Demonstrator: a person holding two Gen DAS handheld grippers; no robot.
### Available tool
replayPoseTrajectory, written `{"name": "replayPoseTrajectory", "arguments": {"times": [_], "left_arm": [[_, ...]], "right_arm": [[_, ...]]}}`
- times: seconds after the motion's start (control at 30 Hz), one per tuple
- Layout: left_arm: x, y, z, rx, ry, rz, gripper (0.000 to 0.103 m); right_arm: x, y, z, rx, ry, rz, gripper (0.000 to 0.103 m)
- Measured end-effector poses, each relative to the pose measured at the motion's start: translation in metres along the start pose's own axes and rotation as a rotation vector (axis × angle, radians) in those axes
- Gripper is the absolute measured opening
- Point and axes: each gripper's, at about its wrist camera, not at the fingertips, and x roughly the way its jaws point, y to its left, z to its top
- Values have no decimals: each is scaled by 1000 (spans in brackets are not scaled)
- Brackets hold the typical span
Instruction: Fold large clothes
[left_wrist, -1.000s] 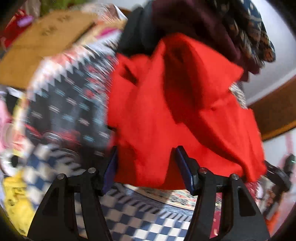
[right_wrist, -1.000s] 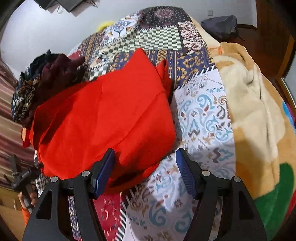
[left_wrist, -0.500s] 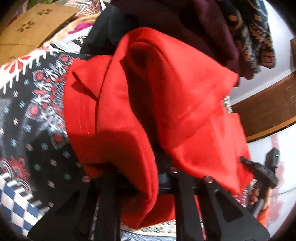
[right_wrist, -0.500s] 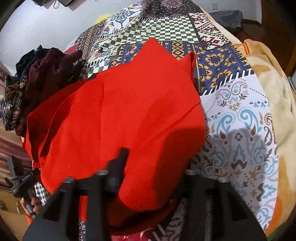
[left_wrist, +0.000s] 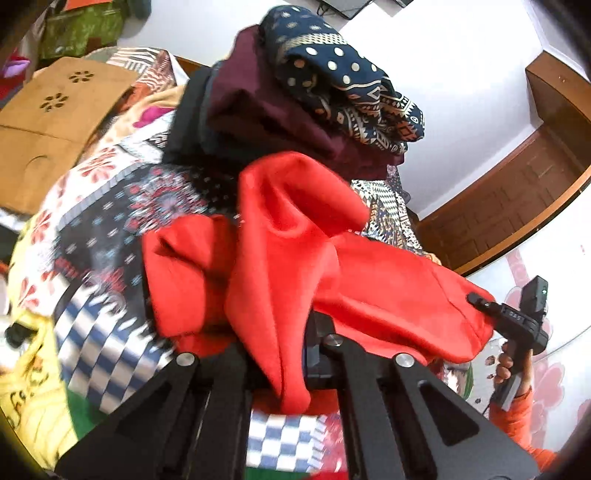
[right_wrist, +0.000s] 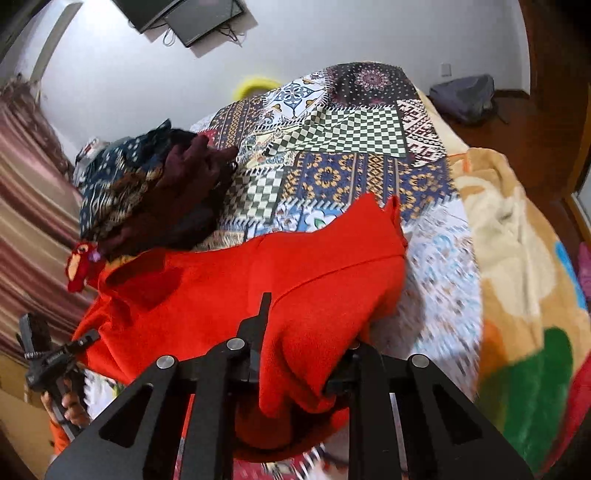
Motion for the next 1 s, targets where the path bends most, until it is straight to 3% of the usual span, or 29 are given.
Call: {"name": "replayPoseTrajectory", "arguments": {"times": [0.1,0.23,0.3,0.37,0.43,0.57,0.73,0.87,1.0], "left_arm": [[-1,19,-27,-22,45,38,2],[6,35,-64,-37,102,103,5],[9,37,-75,-19,115,158,9],[12,35,-81,7,119,222,23],[13,33,-83,31,122,266,28],[10,29,-70,75,107,343,45],[5,18,-36,131,58,374,47],[14,13,-1,139,30,370,47],[40,10,28,150,48,344,49]], "right_arm": [[1,-6,-18,-18,22,-34,18],[-11,-15,-32,-21,2,-94,34],[-17,-20,-31,-17,-19,-111,36],[-23,-22,-28,-23,-36,-133,37],[-26,-23,-27,-38,-40,-145,38],[-30,-17,-19,-74,-48,-156,38],[-36,-14,-3,-97,-93,-157,39],[-34,-17,21,-90,-126,-153,50],[-9,-21,42,-120,-71,-139,51]]}}
